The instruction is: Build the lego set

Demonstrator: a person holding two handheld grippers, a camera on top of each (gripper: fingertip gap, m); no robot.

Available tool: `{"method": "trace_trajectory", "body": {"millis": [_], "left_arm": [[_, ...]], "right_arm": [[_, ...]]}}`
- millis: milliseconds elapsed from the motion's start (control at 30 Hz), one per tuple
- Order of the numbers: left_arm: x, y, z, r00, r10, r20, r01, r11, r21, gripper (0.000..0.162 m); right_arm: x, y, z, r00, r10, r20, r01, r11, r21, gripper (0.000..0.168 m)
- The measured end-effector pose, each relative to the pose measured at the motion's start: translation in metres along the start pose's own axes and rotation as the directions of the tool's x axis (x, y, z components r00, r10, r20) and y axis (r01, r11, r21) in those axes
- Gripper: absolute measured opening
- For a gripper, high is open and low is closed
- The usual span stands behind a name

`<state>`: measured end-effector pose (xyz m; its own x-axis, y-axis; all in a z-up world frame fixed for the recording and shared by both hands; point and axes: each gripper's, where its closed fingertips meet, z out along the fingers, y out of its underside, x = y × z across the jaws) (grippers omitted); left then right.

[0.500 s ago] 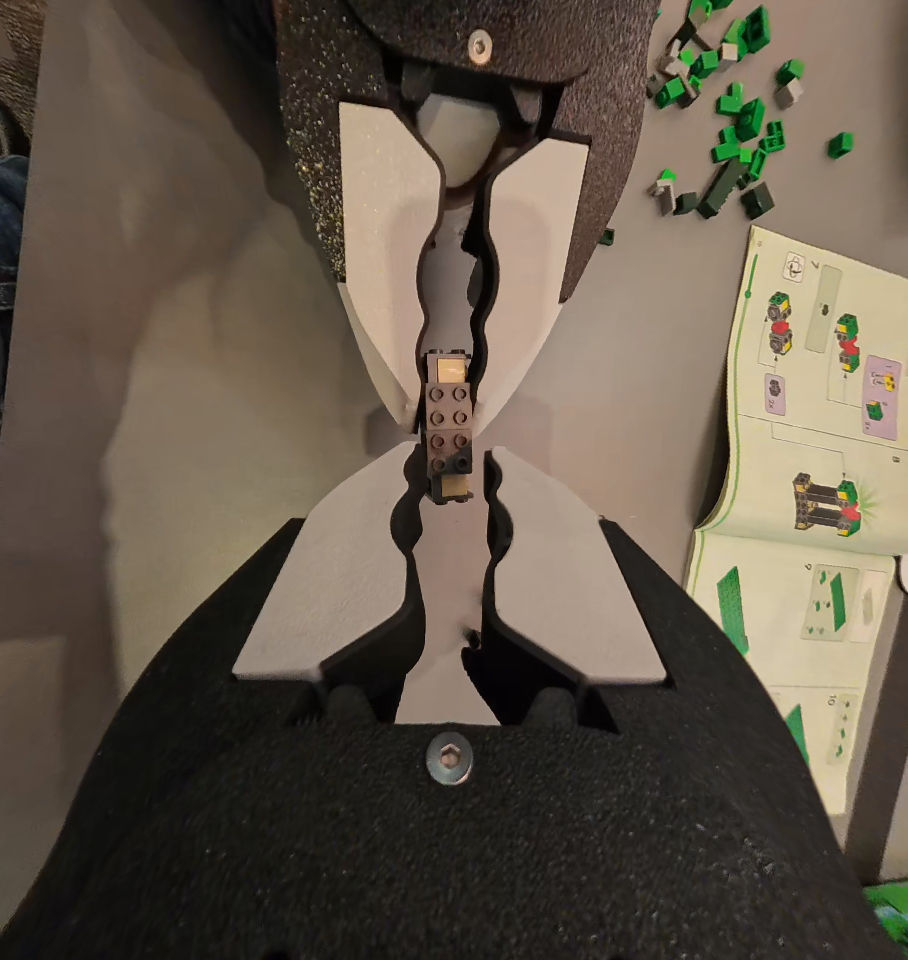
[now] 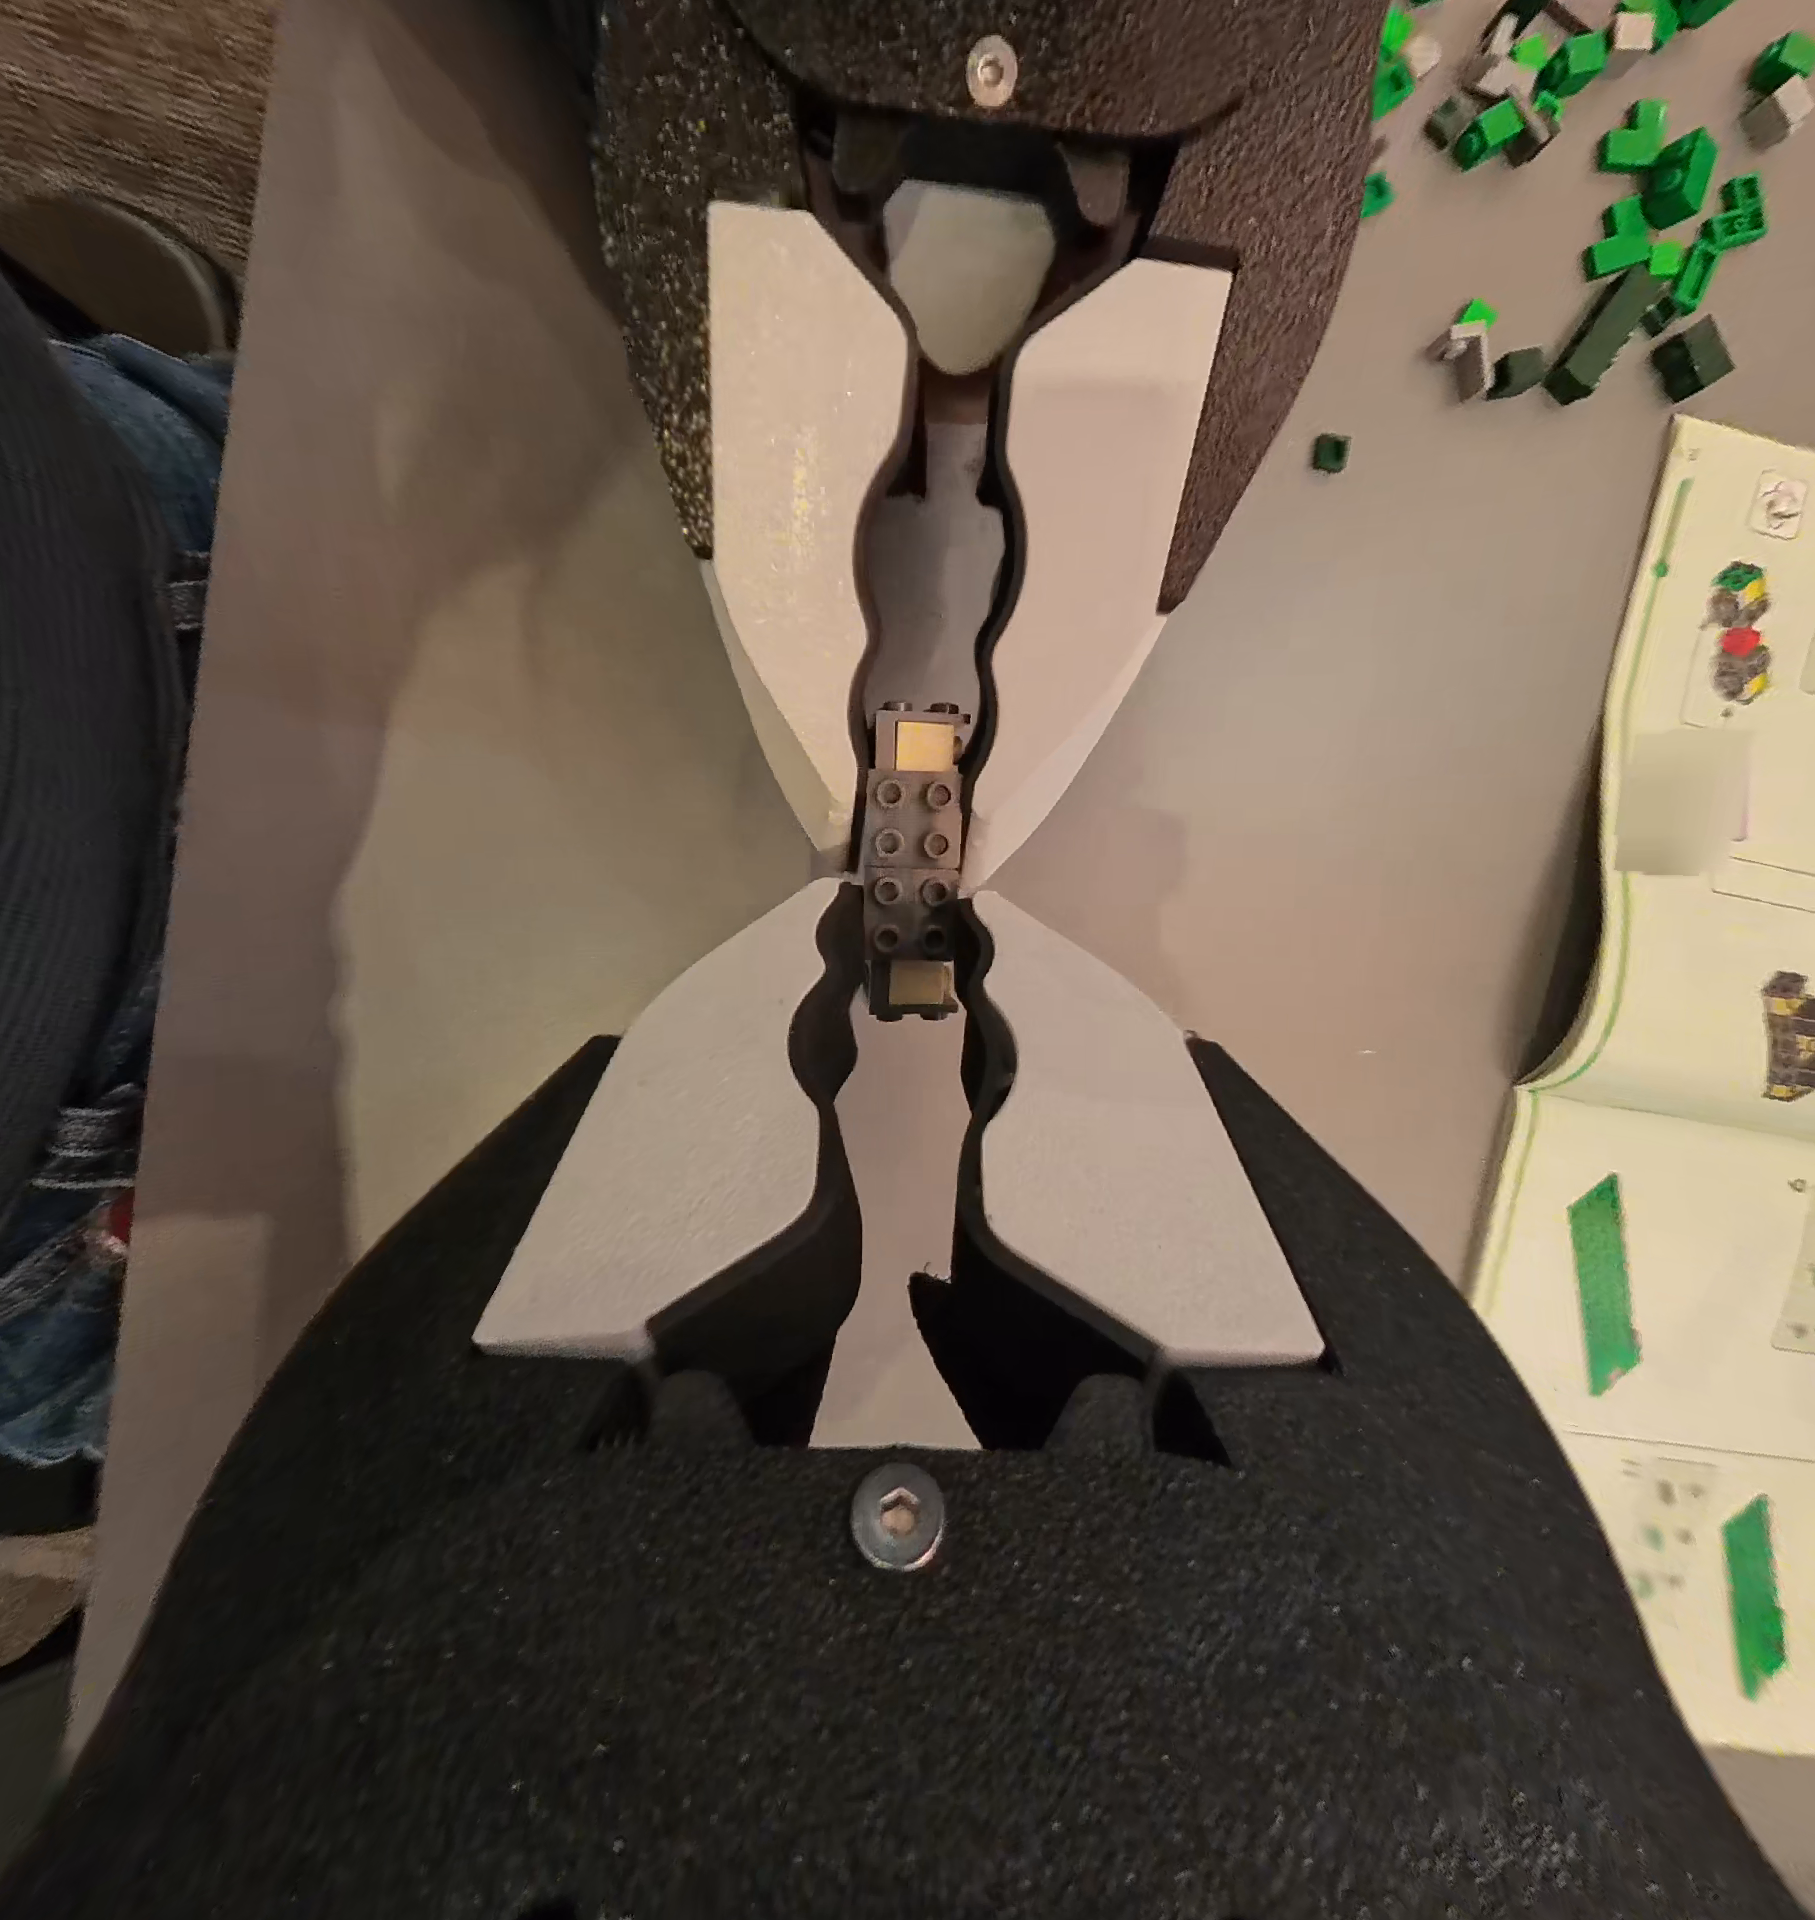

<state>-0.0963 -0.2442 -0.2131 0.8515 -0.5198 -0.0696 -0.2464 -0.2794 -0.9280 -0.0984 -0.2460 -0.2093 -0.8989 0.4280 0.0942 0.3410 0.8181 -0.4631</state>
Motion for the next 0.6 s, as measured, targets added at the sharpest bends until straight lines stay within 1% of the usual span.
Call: {"method": "trace_trajectory", "body": {"millis": [33, 133, 333, 433, 533, 600], "left_arm": [[0.0012, 0.0002, 0.0007, 1.0, 0.005, -0.003, -0.006, 1.0, -0.001, 0.017], [0.0029, 0.0004, 0.002, 1.0, 0.008, -0.009, -0.008, 1.0, -0.002, 0.017], [0.0029, -0.0028, 0.0008, 1.0, -0.005, -0.015, 0.005, 1.0, 0.026, 0.018], [0.0019, -0.0059, -0.0011, 0.999, -0.029, -0.024, 0.03, 0.999, 0.042, 0.031], [-0.0001, -0.0045, -0.0035, 0.999, -0.041, -0.031, 0.042, 0.998, 0.035, 0.028], [0.0016, -0.0027, -0.0028, 0.998, -0.045, -0.048, 0.046, 0.999, 0.024, 0.023]], "right_arm": [[-0.0016, 0.0005, 0.0001, 1.0, 0.02, 0.024, -0.02, 1.0, 0.005, 0.016], [-0.0033, 0.0016, 0.0004, 0.997, 0.048, 0.057, -0.049, 0.999, 0.018, 0.016], [-0.0021, 0.0002, -0.0012, 0.999, 0.023, 0.038, -0.024, 0.999, 0.037, 0.016], [-0.0013, 0.0019, -0.0011, 1.0, 0.014, 0.025, -0.015, 0.999, 0.033, 0.016], [-0.0028, 0.0036, 0.0002, 1.0, 0.013, 0.027, -0.014, 0.999, 0.034, 0.016], [-0.0019, 0.0057, 0.0009, 1.0, 0.013, 0.022, -0.014, 0.999, 0.03, 0.016]]}}
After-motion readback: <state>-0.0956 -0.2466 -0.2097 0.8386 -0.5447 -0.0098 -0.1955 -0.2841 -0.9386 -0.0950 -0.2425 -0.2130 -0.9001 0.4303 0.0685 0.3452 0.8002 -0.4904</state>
